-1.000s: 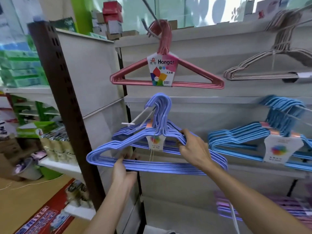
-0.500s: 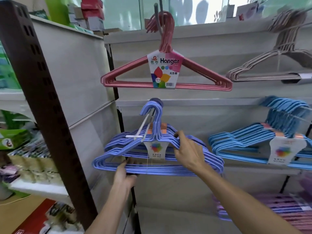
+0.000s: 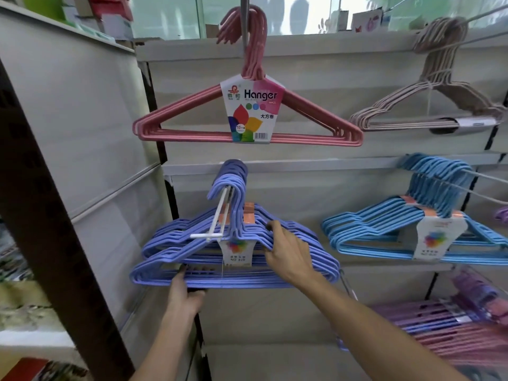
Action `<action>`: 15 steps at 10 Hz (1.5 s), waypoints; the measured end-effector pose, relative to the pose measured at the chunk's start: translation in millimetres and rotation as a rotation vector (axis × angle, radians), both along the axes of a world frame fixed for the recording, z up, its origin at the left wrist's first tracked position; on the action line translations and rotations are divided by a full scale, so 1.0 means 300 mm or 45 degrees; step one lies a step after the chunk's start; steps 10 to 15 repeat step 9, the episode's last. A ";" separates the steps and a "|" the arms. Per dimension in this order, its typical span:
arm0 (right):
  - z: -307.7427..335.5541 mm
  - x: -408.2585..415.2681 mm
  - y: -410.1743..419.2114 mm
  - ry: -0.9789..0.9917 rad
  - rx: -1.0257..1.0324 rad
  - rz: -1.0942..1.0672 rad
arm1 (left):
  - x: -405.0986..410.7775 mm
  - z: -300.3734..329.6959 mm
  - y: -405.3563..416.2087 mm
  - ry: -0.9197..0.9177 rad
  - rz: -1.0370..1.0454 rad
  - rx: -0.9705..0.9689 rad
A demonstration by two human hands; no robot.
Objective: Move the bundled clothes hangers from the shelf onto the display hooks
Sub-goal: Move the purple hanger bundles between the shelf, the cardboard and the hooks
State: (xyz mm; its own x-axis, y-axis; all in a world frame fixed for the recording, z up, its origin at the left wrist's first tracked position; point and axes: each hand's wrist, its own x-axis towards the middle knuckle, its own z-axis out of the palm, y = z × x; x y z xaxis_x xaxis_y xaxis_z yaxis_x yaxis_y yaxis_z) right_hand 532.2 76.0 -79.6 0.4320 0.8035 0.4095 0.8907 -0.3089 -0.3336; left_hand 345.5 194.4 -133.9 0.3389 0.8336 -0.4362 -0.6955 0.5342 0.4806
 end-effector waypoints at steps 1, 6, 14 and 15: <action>-0.002 0.007 0.001 0.006 -0.011 0.011 | 0.001 -0.026 0.017 0.004 -0.003 -0.010; 0.077 0.116 -0.258 0.087 0.162 0.190 | 0.014 -0.036 -0.229 0.115 -0.053 0.001; 0.110 0.366 -0.686 0.157 0.300 0.248 | 0.262 0.097 -0.739 0.197 -0.152 0.257; 0.110 0.366 -0.686 0.157 0.300 0.248 | 0.262 0.097 -0.739 0.197 -0.152 0.257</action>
